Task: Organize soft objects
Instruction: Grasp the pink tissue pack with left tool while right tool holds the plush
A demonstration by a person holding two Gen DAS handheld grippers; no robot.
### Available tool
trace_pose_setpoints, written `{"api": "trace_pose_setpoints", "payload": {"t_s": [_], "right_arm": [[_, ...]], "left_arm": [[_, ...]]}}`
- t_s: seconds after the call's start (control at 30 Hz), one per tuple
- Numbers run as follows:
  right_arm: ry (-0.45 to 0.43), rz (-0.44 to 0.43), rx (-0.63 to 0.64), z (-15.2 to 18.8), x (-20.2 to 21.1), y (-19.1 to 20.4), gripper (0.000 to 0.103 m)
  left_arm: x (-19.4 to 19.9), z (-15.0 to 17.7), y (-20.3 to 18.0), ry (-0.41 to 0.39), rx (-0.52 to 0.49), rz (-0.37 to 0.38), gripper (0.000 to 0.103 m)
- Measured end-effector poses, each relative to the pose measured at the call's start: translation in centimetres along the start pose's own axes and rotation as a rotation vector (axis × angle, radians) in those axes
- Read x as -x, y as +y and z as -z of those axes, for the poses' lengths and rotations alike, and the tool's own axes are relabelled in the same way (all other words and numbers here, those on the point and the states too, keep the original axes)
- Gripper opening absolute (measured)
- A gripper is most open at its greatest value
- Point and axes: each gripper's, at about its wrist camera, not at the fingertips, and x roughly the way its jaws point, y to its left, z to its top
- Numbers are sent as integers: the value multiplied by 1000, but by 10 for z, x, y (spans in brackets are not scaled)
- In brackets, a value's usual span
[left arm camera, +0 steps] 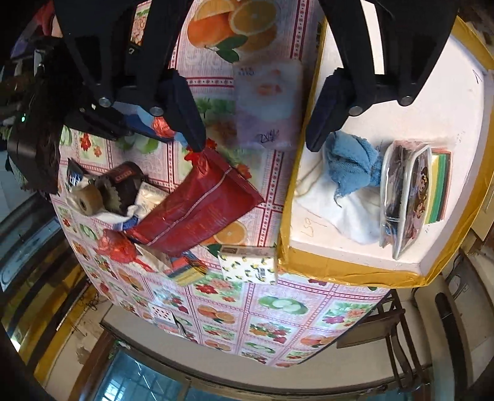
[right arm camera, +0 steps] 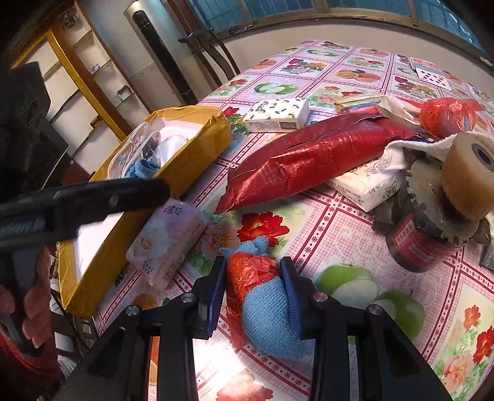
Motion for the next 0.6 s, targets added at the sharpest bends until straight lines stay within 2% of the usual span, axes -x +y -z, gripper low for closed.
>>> {"api": "trace_pose_setpoints", "payload": {"t_s": [0.1,0.17,0.23,0.3,0.37,0.47,0.6], "right_arm": [[-4,-5,-9,-1,0,-3,36],[-4,-11,-15,-1,0,-5,37],[-5,-11,-14,0,1,-5,37],[-6,-14,-16,0,1,-6,37],[-8,-18,-20,0,1,-7,37],[-8,-19,-22,0,1,-6,37],[-6,-24,-25,0,0,-5,37]], "left_arm": [[-2,1,-3,18,-13,49,70],[-5,2,0,70,32,130,69],[8,2,-2,39,33,172,69],[17,2,-8,23,-15,159,70],[10,3,-10,70,-39,139,70],[-9,8,-3,128,-36,73,70],[-11,10,-1,145,-39,55,70]]}}
